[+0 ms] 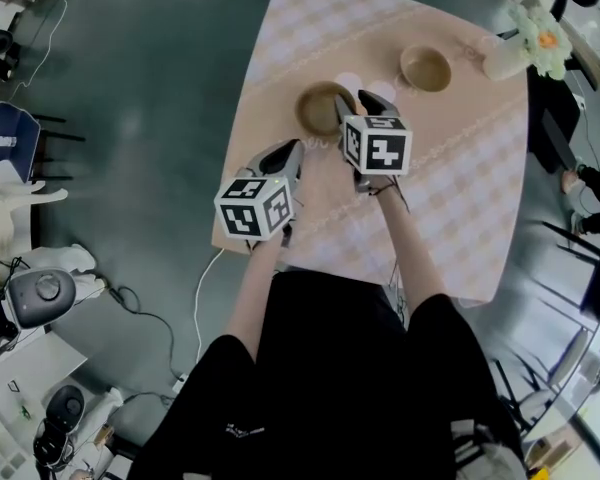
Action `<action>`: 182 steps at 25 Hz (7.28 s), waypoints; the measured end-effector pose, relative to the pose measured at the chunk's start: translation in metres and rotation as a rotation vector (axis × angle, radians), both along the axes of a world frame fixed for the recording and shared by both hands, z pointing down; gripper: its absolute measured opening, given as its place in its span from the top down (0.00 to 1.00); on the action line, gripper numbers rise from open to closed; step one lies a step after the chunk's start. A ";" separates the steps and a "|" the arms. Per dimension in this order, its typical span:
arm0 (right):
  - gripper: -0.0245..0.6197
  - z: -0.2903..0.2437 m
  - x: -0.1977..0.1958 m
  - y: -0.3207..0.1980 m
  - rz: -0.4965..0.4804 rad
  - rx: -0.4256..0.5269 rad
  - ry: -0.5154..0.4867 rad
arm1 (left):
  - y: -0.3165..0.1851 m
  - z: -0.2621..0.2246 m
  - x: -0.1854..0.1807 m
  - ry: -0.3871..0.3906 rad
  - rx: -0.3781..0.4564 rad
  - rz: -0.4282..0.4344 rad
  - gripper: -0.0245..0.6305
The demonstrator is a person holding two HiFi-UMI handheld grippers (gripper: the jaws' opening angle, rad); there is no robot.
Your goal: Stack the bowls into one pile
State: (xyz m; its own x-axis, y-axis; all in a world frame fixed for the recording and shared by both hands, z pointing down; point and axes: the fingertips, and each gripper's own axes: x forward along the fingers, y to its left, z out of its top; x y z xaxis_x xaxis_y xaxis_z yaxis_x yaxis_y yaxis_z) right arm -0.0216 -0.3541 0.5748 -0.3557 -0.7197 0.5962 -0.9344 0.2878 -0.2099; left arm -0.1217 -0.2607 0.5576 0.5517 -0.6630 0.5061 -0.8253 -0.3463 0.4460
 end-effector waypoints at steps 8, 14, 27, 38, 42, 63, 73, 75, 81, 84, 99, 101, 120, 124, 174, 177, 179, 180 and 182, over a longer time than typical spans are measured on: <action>0.75 0.012 -0.005 0.002 0.057 -0.129 -0.148 | 0.002 0.003 0.002 0.002 -0.009 0.012 0.97; 0.84 0.018 -0.005 0.002 0.063 -0.162 -0.147 | 0.003 0.003 0.004 0.010 -0.012 0.026 0.97; 0.94 0.012 0.005 -0.001 0.094 -0.155 -0.180 | 0.002 0.004 0.005 0.016 -0.021 0.008 0.97; 0.94 -0.020 0.043 -0.009 0.151 -0.062 -0.266 | -0.003 -0.005 0.033 0.017 -0.016 0.010 0.97; 0.94 -0.026 0.065 -0.015 0.185 -0.023 -0.289 | -0.008 -0.006 0.050 0.016 -0.012 0.029 0.97; 0.94 -0.052 0.162 -0.040 0.438 0.118 -0.302 | -0.029 -0.012 0.101 0.007 0.004 0.093 0.97; 0.94 -0.047 0.202 -0.052 0.578 0.136 -0.290 | -0.036 -0.007 0.113 0.003 -0.002 0.113 0.97; 0.94 -0.045 0.209 -0.053 0.604 0.133 -0.279 | -0.036 -0.006 0.115 0.002 -0.003 0.118 0.97; 0.94 -0.036 0.228 -0.055 0.663 0.121 -0.230 | -0.038 -0.004 0.119 0.002 -0.008 0.124 0.97; 0.94 -0.031 0.231 -0.056 0.669 0.109 -0.216 | -0.038 -0.003 0.119 0.000 -0.011 0.124 0.97; 0.94 -0.015 0.229 -0.070 0.595 0.093 -0.093 | -0.038 0.005 0.118 -0.002 -0.020 0.112 0.97; 0.94 -0.015 0.228 -0.071 0.573 0.101 -0.067 | -0.038 0.004 0.118 -0.002 -0.019 0.110 0.97; 0.97 -0.059 0.213 -0.038 0.393 0.246 -0.117 | -0.044 -0.041 0.117 0.026 0.108 0.115 0.97; 0.97 -0.082 0.196 -0.020 0.318 0.270 -0.195 | -0.046 -0.065 0.113 0.025 0.181 0.123 0.97; 0.97 -0.233 0.213 0.141 0.097 0.616 -0.221 | 0.038 -0.212 0.053 -0.058 0.606 -0.034 0.97; 0.97 -0.236 0.212 0.142 0.096 0.621 -0.214 | 0.040 -0.212 0.053 -0.059 0.602 -0.033 0.97; 0.97 -0.237 0.211 0.144 0.098 0.622 -0.210 | 0.042 -0.213 0.052 -0.063 0.603 -0.031 0.97; 0.98 -0.238 0.210 0.145 0.100 0.622 -0.208 | 0.042 -0.214 0.051 -0.064 0.603 -0.030 0.97; 0.97 -0.239 0.211 0.144 0.105 0.626 -0.208 | 0.043 -0.214 0.051 -0.067 0.603 -0.031 0.97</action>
